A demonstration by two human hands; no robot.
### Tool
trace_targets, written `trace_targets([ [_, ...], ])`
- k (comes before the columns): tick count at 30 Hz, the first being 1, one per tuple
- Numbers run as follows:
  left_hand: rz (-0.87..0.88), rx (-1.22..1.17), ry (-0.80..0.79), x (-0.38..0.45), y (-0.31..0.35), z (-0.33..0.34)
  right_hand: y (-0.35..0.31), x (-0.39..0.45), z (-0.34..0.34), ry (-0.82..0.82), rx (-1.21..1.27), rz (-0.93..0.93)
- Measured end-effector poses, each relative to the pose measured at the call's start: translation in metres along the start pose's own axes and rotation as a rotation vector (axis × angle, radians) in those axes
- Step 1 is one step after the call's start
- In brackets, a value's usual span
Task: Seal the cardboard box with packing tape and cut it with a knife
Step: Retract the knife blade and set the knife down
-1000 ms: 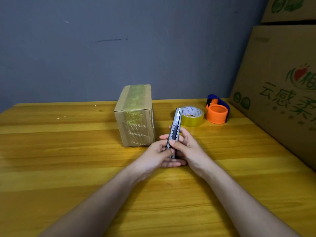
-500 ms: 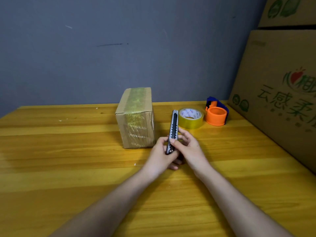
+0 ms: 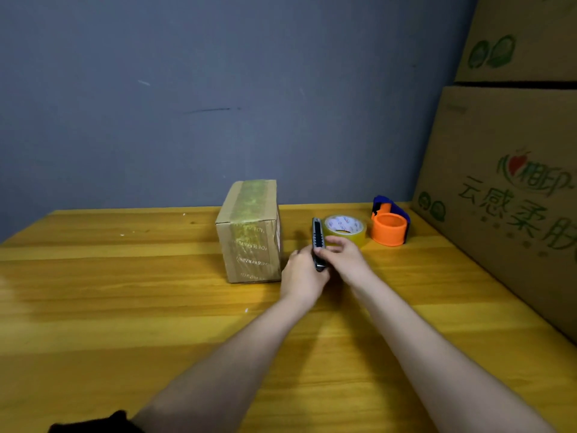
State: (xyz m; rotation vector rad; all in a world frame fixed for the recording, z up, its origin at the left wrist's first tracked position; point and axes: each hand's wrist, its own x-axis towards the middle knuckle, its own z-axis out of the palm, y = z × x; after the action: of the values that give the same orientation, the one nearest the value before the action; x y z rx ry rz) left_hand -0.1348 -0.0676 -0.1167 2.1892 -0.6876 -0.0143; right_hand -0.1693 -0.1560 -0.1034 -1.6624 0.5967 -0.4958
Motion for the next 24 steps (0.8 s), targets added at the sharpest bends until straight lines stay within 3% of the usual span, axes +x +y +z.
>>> trace_targets([
  [9,-0.131,0.146,0.037,0.024,0.004,0.014,-0.006,0.017,0.018,-0.041,-0.261,0.036],
  [20,-0.287,0.252,-0.003,0.042,0.012,0.024,-0.003,0.033,0.016,-0.144,-0.237,0.12],
  [24,-0.326,0.262,-0.015,0.044,0.013,0.026,-0.003,0.038,0.014,-0.105,-0.235,0.179],
])
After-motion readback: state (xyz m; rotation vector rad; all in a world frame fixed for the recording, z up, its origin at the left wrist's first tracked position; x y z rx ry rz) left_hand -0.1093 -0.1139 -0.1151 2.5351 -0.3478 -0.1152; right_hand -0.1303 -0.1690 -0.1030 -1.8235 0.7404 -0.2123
